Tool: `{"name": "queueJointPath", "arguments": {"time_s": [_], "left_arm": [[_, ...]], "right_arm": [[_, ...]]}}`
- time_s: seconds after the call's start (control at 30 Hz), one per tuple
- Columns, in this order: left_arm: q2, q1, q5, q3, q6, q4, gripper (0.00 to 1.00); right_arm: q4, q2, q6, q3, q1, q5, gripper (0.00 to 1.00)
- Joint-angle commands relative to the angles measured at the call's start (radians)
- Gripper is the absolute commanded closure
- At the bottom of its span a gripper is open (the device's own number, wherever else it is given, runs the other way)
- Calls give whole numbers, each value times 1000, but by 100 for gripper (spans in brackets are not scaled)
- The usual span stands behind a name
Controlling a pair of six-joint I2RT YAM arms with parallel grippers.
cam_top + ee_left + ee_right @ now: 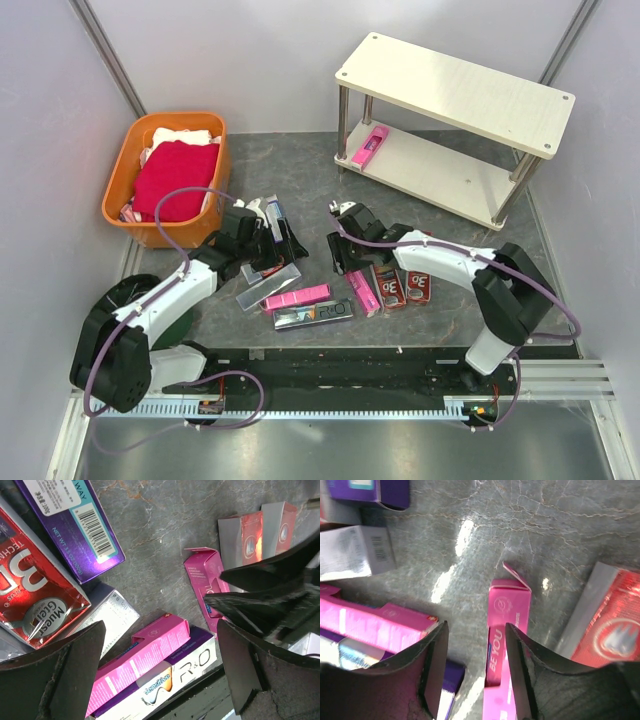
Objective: Place and organize the toothpastes onto the shelf
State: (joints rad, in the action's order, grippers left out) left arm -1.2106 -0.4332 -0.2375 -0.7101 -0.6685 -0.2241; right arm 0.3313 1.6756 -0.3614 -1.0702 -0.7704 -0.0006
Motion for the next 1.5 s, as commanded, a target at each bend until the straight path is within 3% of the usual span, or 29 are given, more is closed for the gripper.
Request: {"name": "queueJointPath", "arguments": {"time_s": [0.0, 0.33, 0.6, 1.03, 1.1, 1.17, 1.27, 1.47], "left_arm": [[16, 7, -3, 11, -13, 9, 0], [16, 7, -6, 15, -13, 14, 0], [20, 5, -5, 26, -19, 14, 0], [36, 7, -2, 34, -20, 14, 0], [39, 7, -5, 31, -20, 15, 0], [55, 7, -8, 28, -20, 14, 0], [89, 7, -16, 20, -11, 12, 0], [134, 7, -37, 1, 15, 15, 0]], "right_arm": [[35, -108, 6, -2, -3, 25, 42], [43, 32, 26, -1, -3, 44, 39], [48, 111, 30, -2, -4, 47, 44], [81, 93, 25, -5, -4, 88, 44], [81, 113, 30, -1, -4, 90, 51], [65, 121, 33, 12, -4, 76, 70], [48, 119, 30, 12, -6, 70, 82], [41, 44, 16, -57, -3, 117, 87]]}}
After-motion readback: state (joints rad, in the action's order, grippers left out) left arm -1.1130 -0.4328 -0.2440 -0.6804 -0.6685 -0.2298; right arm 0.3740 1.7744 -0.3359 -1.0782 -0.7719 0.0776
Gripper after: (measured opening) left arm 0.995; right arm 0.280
